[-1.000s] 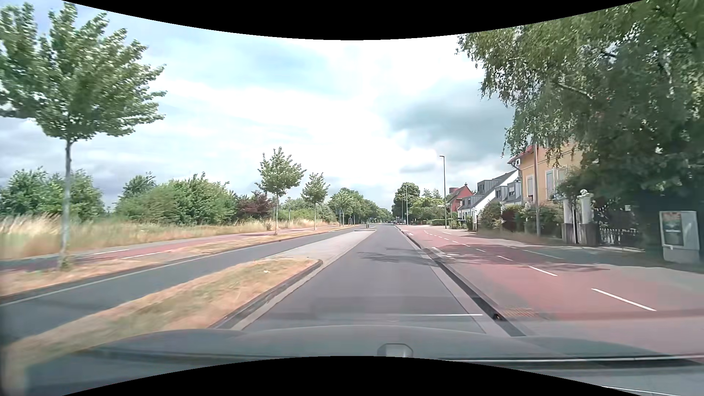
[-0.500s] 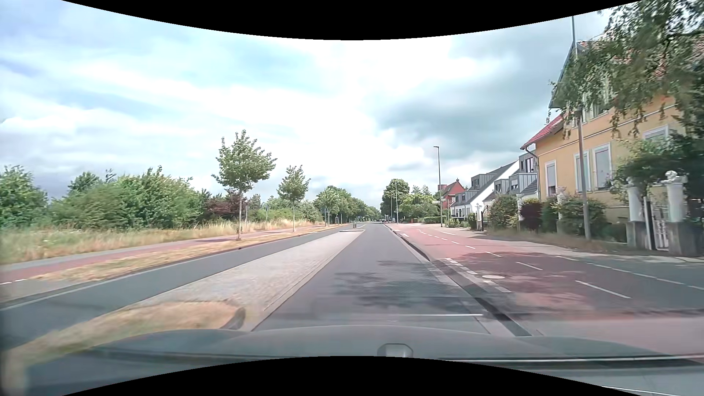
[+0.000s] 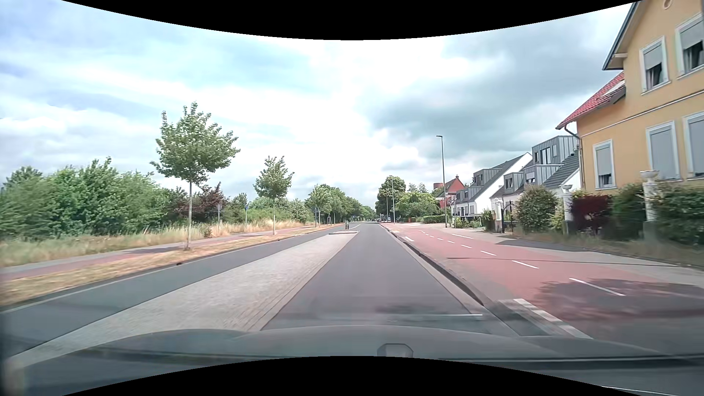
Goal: Follow the waypoints while adhering to traffic rules and regulations
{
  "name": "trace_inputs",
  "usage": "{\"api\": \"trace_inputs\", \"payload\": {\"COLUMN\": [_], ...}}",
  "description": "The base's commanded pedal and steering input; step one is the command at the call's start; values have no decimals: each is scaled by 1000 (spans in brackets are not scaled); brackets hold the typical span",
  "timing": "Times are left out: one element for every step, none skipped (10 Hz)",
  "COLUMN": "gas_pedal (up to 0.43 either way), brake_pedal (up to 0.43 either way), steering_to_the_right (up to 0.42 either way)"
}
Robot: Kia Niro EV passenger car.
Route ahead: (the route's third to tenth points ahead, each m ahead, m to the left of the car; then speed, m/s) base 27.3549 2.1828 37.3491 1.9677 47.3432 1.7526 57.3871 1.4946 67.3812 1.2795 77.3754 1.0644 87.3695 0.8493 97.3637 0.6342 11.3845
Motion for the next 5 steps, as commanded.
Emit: {"api": "trace_inputs", "payload": {"gas_pedal": [228, 228, 220, 220, 220], "brake_pedal": [18, 12, 12, 18, 18], "steering_to_the_right": [8, 5, 5, 4, 4]}}
